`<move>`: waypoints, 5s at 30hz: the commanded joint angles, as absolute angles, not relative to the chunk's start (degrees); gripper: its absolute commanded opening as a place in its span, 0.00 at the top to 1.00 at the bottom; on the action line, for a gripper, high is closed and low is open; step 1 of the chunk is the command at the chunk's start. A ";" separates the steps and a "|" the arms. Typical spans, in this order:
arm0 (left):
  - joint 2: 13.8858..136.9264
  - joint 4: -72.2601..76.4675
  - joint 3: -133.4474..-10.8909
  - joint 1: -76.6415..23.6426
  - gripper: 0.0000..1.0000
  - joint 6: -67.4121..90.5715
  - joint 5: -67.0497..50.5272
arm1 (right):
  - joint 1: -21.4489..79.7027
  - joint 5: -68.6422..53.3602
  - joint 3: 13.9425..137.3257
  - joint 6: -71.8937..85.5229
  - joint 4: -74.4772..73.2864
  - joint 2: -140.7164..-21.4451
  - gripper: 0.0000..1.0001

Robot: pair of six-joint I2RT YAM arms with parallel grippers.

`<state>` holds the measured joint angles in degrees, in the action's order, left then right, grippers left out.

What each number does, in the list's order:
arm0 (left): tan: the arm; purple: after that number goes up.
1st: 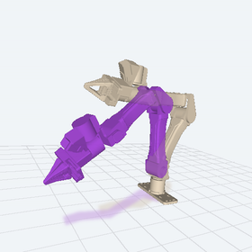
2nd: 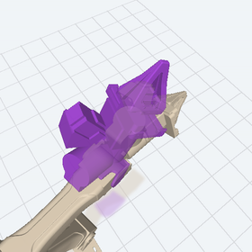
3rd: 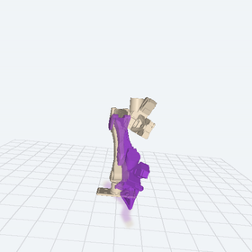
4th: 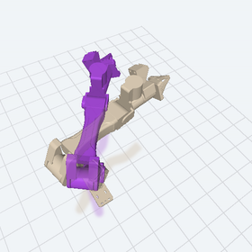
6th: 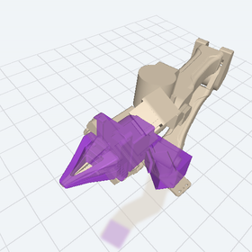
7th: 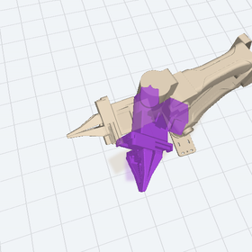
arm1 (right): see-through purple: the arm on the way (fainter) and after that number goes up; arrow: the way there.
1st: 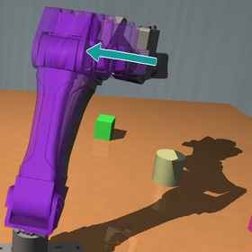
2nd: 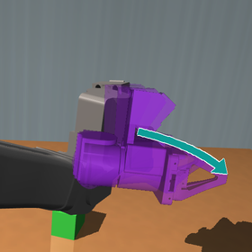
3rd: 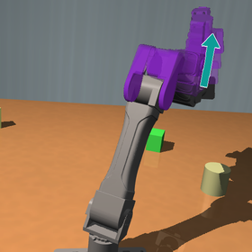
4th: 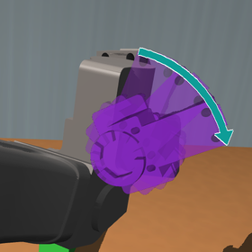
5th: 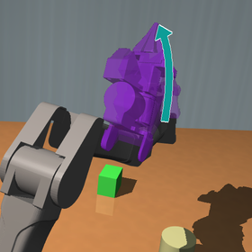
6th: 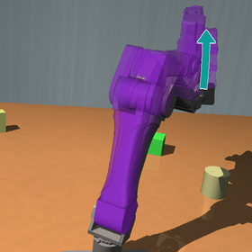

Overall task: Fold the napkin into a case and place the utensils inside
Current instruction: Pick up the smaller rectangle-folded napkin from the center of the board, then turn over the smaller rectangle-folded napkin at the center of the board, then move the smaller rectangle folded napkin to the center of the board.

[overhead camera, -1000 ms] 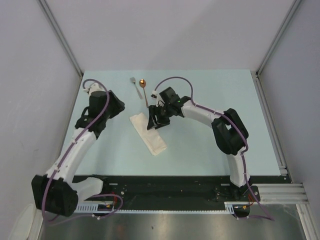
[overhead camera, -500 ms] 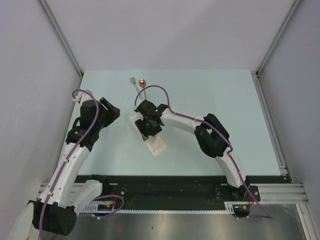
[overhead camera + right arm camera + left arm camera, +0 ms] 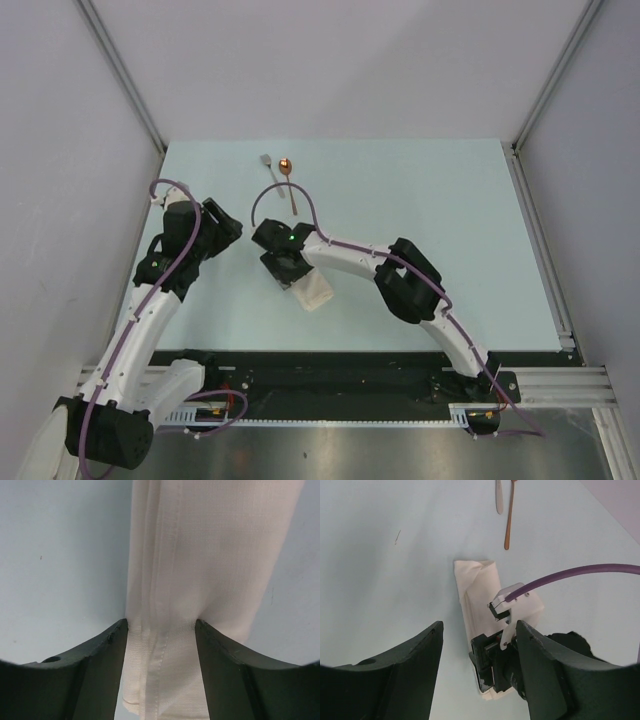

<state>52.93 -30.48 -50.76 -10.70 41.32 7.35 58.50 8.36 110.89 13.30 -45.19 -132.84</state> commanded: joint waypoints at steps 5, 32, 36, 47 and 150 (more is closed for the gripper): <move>52.29 -30.67 -51.68 -10.37 0.35 39.29 7.65 | 63.89 19.51 112.94 14.33 -50.19 -137.20 0.37; 54.14 -28.83 -50.54 -10.28 0.35 38.94 6.25 | 49.85 -23.39 90.57 26.96 -26.75 -111.20 1.00; 54.93 -26.90 -49.49 -10.28 0.35 38.85 2.21 | 42.73 -39.26 73.01 35.92 -11.29 -106.62 1.00; 58.27 -18.64 -47.73 -10.28 0.36 34.37 -14.91 | 26.55 -58.00 48.27 51.68 26.18 -107.66 1.00; 116.45 -13.45 -94.22 -20.13 0.45 22.85 -13.78 | 13.10 -24.25 73.38 27.24 -6.07 -111.79 0.35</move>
